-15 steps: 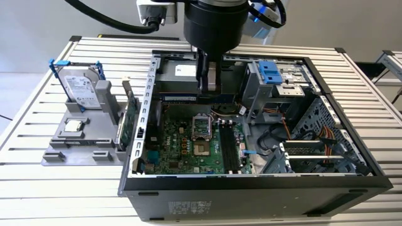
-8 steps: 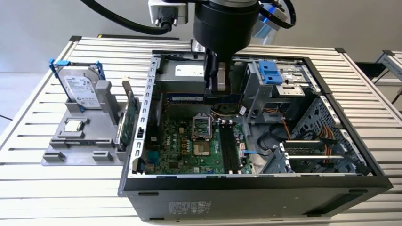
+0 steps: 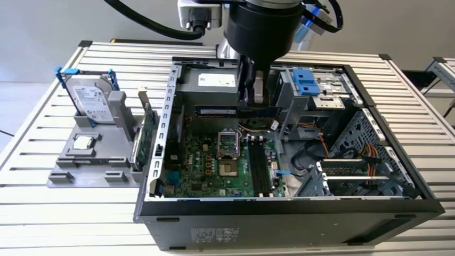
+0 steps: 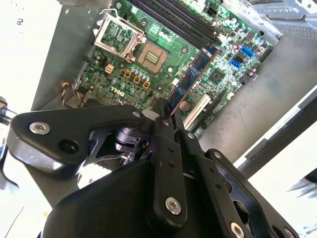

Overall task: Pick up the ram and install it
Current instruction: 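Pick up the ram and move it above insertion slot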

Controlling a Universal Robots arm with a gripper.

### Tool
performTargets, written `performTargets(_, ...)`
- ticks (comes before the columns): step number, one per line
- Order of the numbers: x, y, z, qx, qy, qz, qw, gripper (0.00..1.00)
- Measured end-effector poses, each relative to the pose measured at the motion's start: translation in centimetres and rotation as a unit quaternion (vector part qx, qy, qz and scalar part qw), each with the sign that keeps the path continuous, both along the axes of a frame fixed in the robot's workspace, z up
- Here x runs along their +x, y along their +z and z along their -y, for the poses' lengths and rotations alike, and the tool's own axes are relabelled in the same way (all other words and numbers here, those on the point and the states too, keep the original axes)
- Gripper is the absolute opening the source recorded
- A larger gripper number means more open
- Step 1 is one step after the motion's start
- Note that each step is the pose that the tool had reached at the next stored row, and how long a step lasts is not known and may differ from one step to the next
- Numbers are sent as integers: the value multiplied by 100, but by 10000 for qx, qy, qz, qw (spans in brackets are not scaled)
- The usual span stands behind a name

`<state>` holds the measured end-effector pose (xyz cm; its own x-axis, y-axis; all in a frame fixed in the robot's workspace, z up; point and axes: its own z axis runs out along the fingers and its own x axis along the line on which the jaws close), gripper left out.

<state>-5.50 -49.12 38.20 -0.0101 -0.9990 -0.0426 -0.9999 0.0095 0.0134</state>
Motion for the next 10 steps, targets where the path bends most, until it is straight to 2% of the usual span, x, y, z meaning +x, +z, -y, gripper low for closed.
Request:
performTargets(9,74,-1,0,0,-1,0,10000,0)
performTargets(10,118,-1,0,0,-5,0,10000,0)
